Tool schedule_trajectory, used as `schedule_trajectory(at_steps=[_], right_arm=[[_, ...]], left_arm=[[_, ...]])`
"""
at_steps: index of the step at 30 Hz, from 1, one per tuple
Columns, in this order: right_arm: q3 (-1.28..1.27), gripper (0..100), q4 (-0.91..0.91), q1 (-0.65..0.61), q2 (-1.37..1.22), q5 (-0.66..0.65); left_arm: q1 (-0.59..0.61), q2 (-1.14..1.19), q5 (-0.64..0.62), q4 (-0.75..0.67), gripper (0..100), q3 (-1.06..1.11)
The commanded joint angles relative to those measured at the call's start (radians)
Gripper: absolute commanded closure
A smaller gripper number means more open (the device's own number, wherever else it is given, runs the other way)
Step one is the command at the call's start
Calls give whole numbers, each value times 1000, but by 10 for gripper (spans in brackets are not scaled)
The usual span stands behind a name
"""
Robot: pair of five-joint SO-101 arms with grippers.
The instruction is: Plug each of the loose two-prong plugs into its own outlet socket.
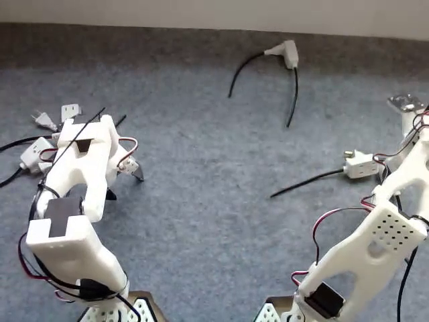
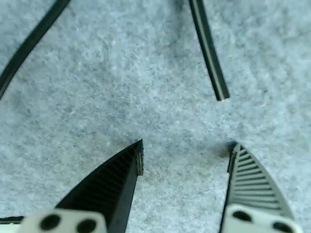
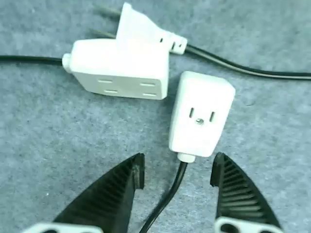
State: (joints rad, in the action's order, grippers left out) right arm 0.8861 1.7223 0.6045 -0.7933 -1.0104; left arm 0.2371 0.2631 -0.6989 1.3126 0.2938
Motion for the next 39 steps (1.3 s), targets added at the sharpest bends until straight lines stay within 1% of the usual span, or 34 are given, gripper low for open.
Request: schedule_trajectory(at_steps=[1, 6, 13, 22, 30, 34, 39], right_arm=[[-45, 775, 5, 10, 22, -25], [-51, 775, -153, 28, 22, -23], [-54, 775, -236, 50, 16, -29], [-45, 775, -231, 24, -153, -23], [-51, 777, -228, -4, -179, -21], [-48, 777, -139, -38, -185, -18], [-45, 777, -111, -71, -186, 83]], left_arm=[[-10, -47, -3, -28, 708, -2], [-8, -47, -3, -28, 708, -2], [-12, -47, -3, -28, 708, -2], [-12, -47, -3, -28, 708, -2], [-13, -47, -3, -29, 708, -5], [-13, -47, -3, -29, 708, -5], [-13, -47, -3, -29, 708, -5]])
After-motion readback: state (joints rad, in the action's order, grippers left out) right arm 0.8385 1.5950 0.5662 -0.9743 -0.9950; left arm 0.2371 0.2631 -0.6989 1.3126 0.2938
